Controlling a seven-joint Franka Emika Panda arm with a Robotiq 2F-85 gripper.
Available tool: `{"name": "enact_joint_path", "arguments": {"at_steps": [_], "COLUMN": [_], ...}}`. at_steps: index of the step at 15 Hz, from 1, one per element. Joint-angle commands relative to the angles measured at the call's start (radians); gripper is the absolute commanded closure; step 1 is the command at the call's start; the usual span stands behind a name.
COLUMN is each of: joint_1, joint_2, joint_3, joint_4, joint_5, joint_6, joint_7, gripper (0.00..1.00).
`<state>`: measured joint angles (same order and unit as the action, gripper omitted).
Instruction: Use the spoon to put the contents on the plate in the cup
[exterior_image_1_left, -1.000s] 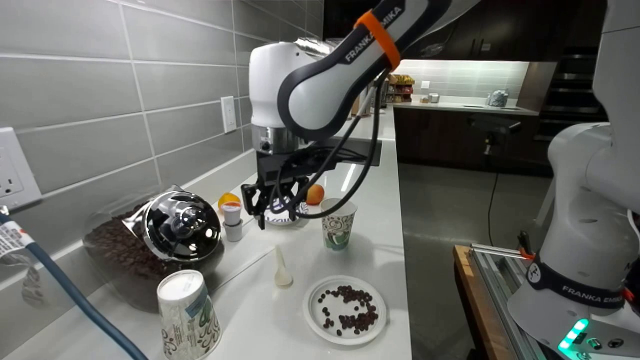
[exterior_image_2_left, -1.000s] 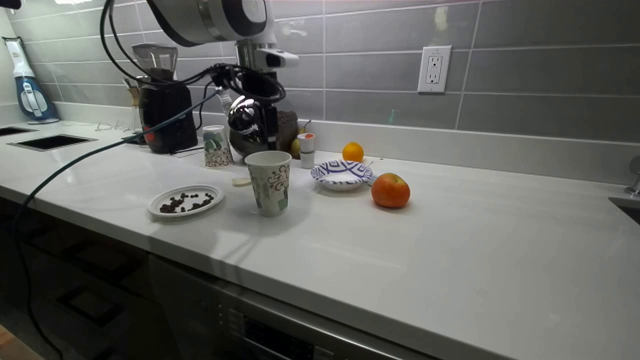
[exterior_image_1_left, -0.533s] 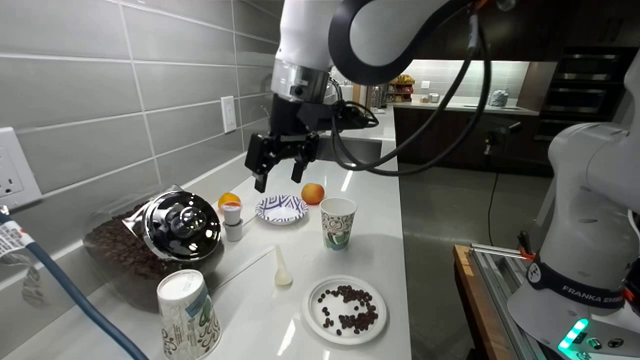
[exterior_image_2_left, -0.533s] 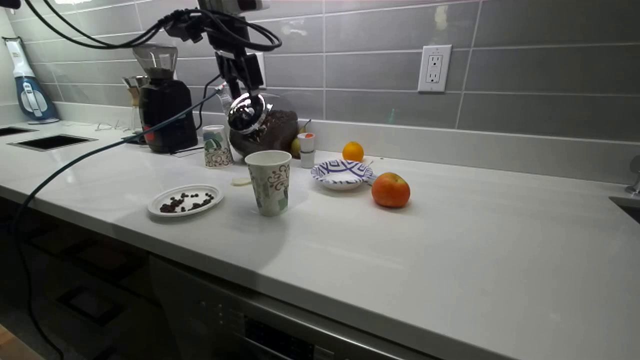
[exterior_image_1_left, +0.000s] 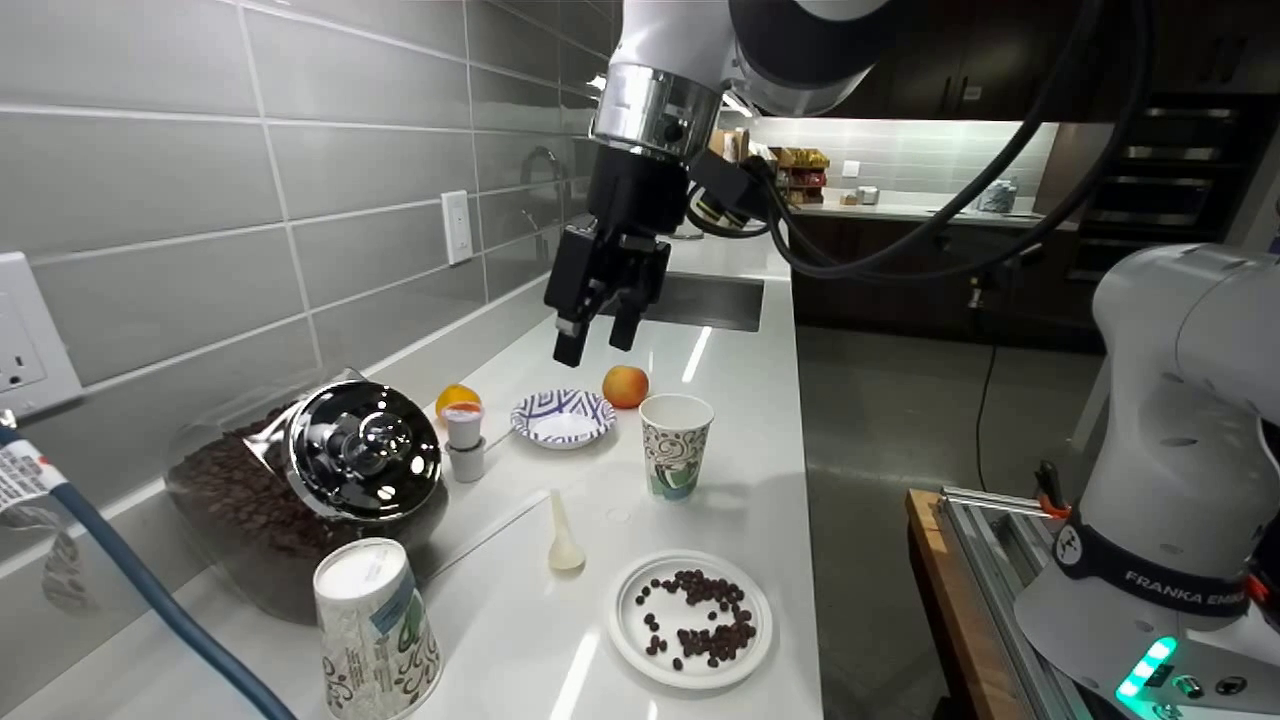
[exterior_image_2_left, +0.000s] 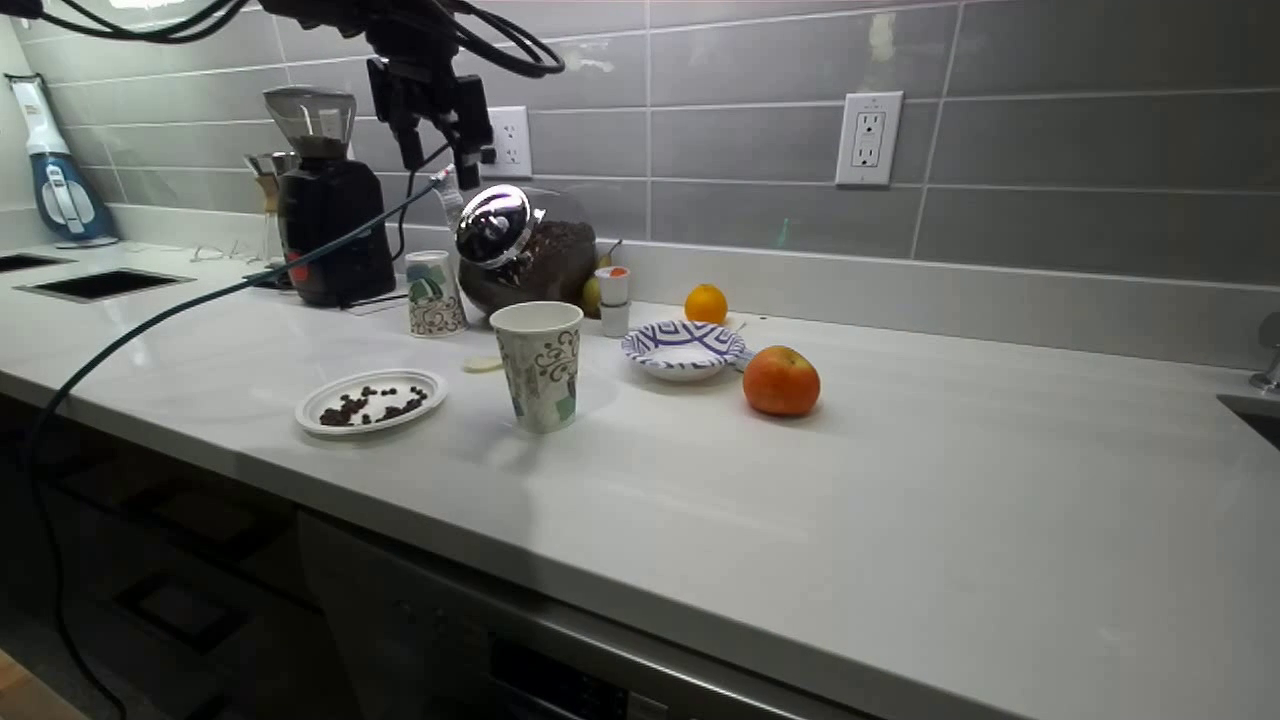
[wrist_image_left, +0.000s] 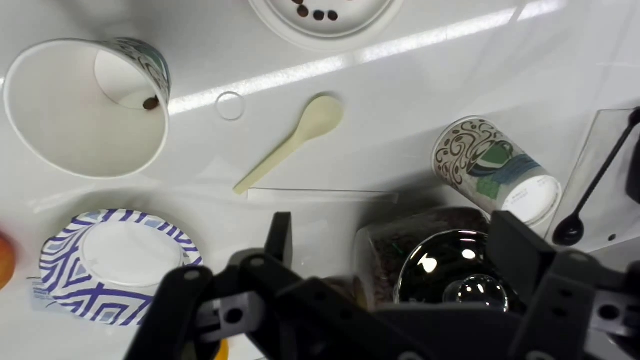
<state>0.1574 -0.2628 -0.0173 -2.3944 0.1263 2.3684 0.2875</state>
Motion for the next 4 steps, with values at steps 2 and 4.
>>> {"name": "enact_joint_path", "arguments": {"at_steps": [2,4], "joint_1": [-0.039,-0.039], "joint_2": [0.0,0.0], "joint_3": [0.038,0.038], "joint_4": [-0.001,-0.002], "joint_5": [0.015,0.015], "joint_6": [-0.004,-0.004], "joint_7": [-0.012,-0.013], "gripper": [0.0,0.0]}}
